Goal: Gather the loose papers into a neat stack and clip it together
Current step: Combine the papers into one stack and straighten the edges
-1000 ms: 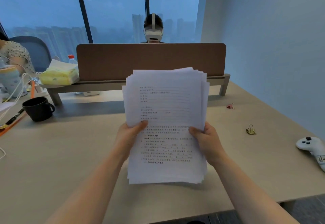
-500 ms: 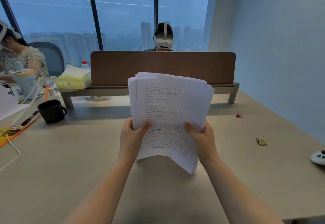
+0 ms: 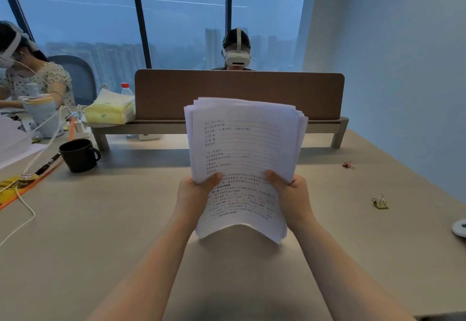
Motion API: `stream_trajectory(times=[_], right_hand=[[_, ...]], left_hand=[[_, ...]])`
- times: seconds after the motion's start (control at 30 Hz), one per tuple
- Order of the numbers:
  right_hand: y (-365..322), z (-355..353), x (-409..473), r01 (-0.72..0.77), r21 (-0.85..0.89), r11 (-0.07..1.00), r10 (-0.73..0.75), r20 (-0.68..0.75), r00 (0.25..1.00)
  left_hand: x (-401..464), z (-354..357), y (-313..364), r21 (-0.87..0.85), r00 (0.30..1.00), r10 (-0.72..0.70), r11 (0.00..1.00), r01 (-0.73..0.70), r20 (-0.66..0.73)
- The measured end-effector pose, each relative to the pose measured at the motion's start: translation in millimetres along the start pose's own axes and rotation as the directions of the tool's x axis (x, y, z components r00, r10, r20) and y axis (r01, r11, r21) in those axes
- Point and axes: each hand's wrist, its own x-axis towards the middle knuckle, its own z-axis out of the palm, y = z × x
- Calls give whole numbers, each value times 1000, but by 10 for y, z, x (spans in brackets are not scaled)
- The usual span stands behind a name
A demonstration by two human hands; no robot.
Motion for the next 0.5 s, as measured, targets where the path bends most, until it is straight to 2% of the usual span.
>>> stream_trajectory(times=[0.13,0.23,0.37,0.5], right_hand=[[-31,32,13,20,-2,1000,-20,21,1000],[177,18,-63,-47,-75,996,50,33,998],[316,34,-144,-113,-59,992,113,6,994],[310,16,-160,-128,-55,990,129,15,991]], left_hand=[[-44,-32,5,-39,997,47,998,-49,-54],[-150,-94,-154,-23,1000,5,1000,-6,-19],[-204,-112,-338,22,999,-30,999,29,24],[-212,-104,-361,84,998,-36,996,40,-50]])
